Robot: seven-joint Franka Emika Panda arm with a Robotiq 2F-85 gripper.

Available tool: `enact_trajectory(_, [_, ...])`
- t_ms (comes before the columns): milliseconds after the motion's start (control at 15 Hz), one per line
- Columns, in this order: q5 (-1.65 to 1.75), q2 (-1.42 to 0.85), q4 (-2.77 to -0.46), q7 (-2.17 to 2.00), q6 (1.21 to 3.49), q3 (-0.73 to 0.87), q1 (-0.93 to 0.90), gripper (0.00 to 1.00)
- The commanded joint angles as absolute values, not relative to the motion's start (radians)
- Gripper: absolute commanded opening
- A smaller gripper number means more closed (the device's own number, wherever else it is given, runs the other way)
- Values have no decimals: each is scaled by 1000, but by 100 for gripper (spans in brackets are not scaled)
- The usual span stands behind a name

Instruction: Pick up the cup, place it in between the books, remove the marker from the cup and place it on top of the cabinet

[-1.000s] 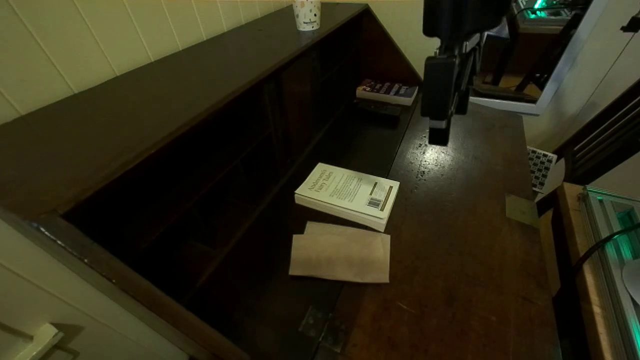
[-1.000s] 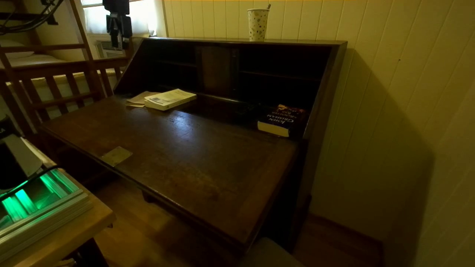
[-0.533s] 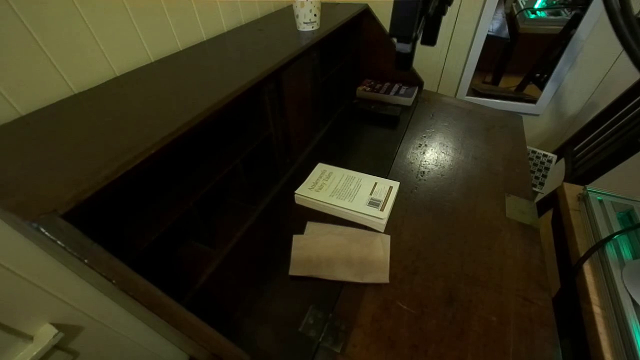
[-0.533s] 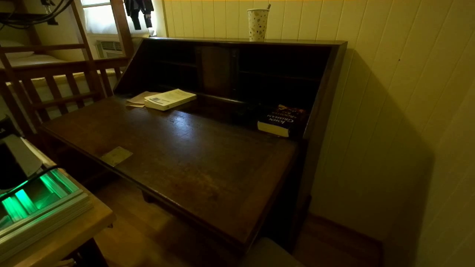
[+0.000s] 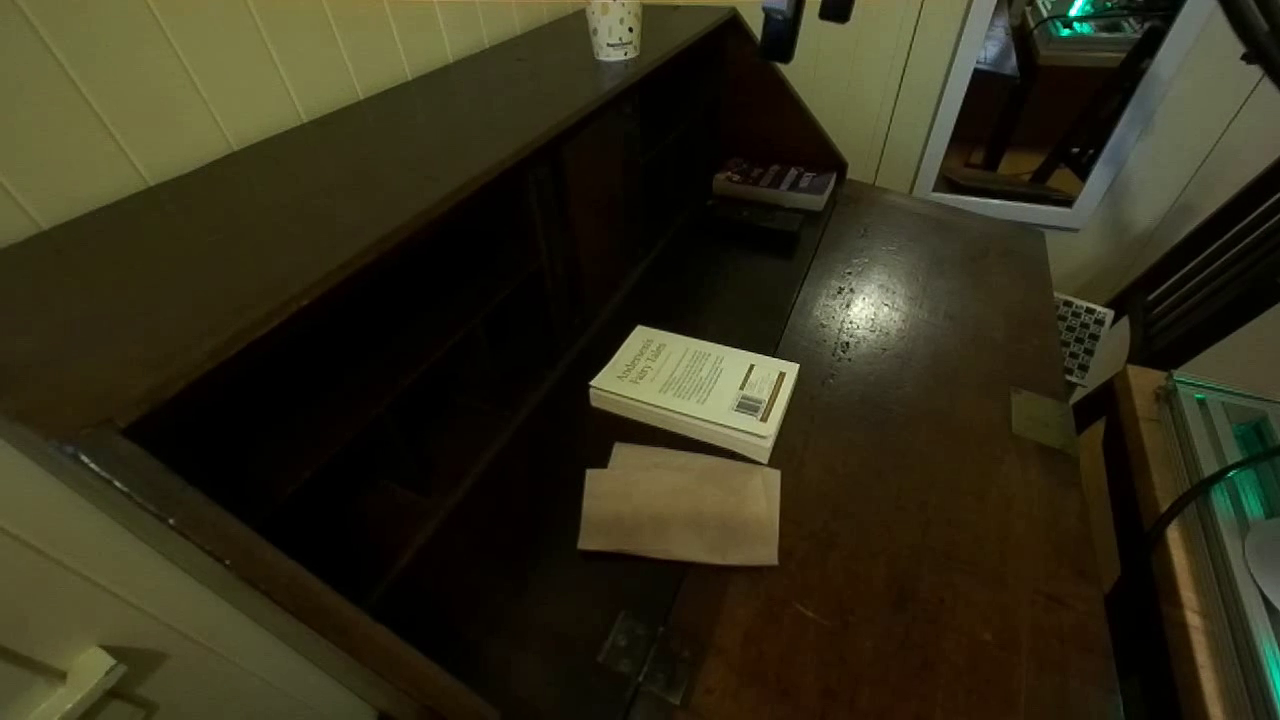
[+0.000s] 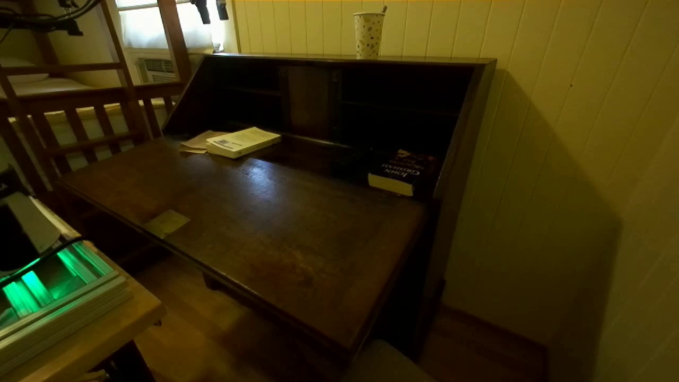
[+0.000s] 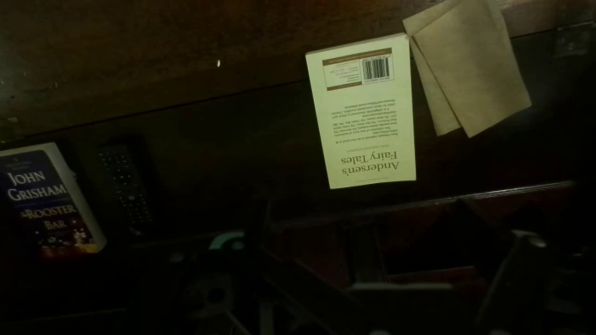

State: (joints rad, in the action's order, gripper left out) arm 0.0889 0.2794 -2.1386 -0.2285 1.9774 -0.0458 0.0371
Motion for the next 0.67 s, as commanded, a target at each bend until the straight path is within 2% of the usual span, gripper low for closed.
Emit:
enact_trajectory(0, [90,278,-2137,-229,1975,-42,33,100])
enact_trajectory(267, [90,278,-2137,-229,1975,-42,33,100])
enact_trajectory(600, [91,241,-2089,-229,2045,30,87,100])
